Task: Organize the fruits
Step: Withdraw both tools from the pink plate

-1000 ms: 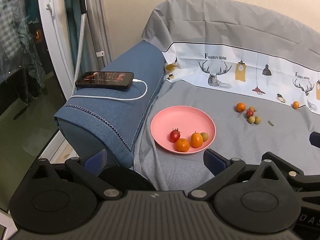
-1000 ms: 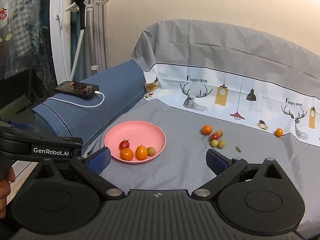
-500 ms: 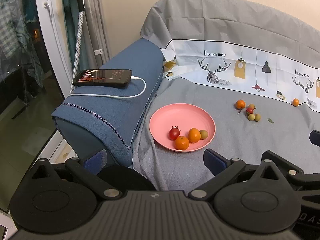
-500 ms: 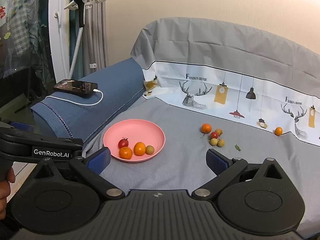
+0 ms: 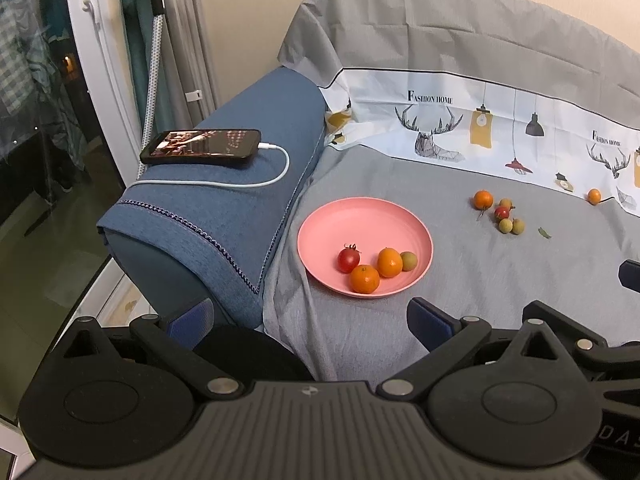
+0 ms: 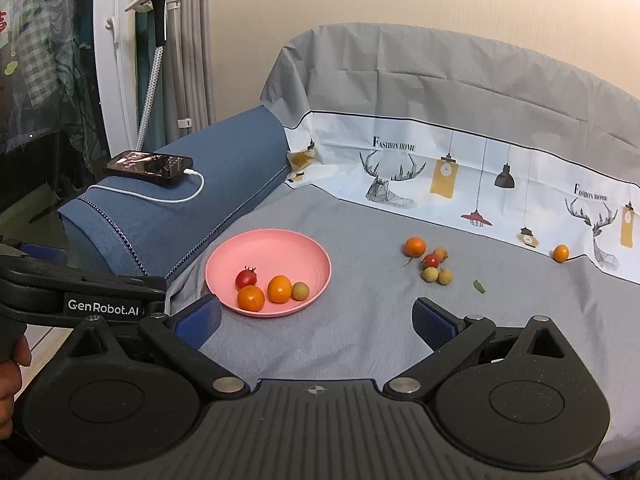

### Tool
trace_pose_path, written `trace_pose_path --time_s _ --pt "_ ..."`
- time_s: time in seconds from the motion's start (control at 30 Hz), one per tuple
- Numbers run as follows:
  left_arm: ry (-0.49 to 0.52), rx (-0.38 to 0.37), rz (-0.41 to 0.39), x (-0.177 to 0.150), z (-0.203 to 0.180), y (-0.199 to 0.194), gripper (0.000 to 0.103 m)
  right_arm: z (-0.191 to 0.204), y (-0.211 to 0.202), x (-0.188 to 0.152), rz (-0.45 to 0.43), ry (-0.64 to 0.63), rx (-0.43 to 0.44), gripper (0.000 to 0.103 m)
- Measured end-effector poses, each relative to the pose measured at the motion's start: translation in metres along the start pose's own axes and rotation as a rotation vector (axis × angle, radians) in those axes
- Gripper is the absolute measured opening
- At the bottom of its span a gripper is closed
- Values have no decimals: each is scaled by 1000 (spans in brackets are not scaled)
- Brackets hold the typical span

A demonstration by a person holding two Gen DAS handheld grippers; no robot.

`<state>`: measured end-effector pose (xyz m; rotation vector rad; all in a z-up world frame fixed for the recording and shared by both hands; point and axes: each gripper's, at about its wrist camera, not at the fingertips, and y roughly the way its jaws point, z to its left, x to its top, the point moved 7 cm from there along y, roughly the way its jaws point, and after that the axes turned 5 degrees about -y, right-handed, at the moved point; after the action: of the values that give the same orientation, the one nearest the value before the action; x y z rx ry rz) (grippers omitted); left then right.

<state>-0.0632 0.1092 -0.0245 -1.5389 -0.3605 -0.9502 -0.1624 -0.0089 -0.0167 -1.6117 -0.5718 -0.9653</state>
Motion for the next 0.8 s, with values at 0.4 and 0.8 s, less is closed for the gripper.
trace_pose_path --time_s 0.4,0.8 --pt "26 9 30 -2 -5 13 103 -5 13 -4 27 18 10 101" --pt "113 37 83 -4 -26 37 103 -20 36 -14 64 82 26 101"
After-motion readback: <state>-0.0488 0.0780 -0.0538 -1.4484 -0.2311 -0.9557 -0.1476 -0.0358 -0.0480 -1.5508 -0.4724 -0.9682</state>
